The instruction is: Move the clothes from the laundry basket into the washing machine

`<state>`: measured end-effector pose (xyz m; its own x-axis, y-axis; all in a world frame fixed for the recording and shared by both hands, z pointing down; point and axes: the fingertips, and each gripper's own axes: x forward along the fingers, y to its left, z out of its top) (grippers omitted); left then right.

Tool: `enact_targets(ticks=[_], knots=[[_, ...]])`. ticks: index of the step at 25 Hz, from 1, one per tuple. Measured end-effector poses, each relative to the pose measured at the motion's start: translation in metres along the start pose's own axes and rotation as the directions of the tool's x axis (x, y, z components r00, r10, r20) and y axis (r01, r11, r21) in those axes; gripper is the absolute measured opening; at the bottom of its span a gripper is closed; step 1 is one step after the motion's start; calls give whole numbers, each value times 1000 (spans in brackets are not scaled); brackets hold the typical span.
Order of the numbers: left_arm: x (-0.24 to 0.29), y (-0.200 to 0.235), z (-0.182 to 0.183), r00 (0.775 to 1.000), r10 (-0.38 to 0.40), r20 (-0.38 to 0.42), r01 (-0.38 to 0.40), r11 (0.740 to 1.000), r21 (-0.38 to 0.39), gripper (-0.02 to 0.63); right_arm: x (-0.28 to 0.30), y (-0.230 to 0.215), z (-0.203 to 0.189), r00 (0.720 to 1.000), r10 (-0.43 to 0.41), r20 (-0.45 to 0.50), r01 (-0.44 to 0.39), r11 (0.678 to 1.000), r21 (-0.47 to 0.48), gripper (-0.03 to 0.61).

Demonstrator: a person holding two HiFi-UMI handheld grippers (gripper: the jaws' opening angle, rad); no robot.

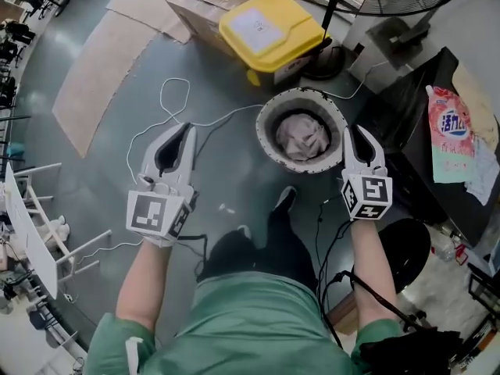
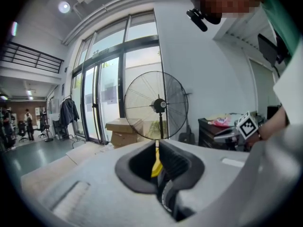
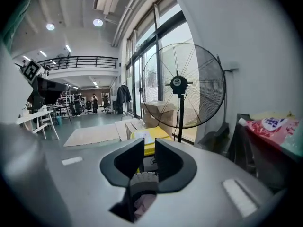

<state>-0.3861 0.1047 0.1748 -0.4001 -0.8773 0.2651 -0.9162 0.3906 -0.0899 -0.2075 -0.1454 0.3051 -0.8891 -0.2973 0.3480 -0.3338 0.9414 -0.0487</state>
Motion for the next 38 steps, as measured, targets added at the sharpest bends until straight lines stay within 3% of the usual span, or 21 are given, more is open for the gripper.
enact_targets(ticks=[4, 12, 17, 23, 28, 38], knots=[[32, 2, -17, 1000, 1, -17, -1, 1000, -16, 18, 41, -15, -43, 996, 47, -78, -45, 999, 26, 100], [101, 25, -77, 997, -40, -68, 38, 999, -33, 50, 116, -38, -132, 979, 36, -202, -31, 999, 29, 163], [145, 38, -121, 987, -87, -134, 83, 996, -31, 156, 151, -38, -210, 944, 67, -323, -46, 996, 70, 253], [180, 33, -193, 976, -132, -173, 129, 991, -27, 169, 196, -32, -315, 898, 127, -421, -96, 991, 93, 310], [207, 18, -253, 969, -173, -174, 176, 984, 0, 169, 246, -24, -411, 816, 197, -543, -180, 980, 85, 387], [247, 28, -383, 956, -164, -242, 169, 986, -1, 169, 363, -11, -628, 571, 239, -785, -321, 946, 54, 553]])
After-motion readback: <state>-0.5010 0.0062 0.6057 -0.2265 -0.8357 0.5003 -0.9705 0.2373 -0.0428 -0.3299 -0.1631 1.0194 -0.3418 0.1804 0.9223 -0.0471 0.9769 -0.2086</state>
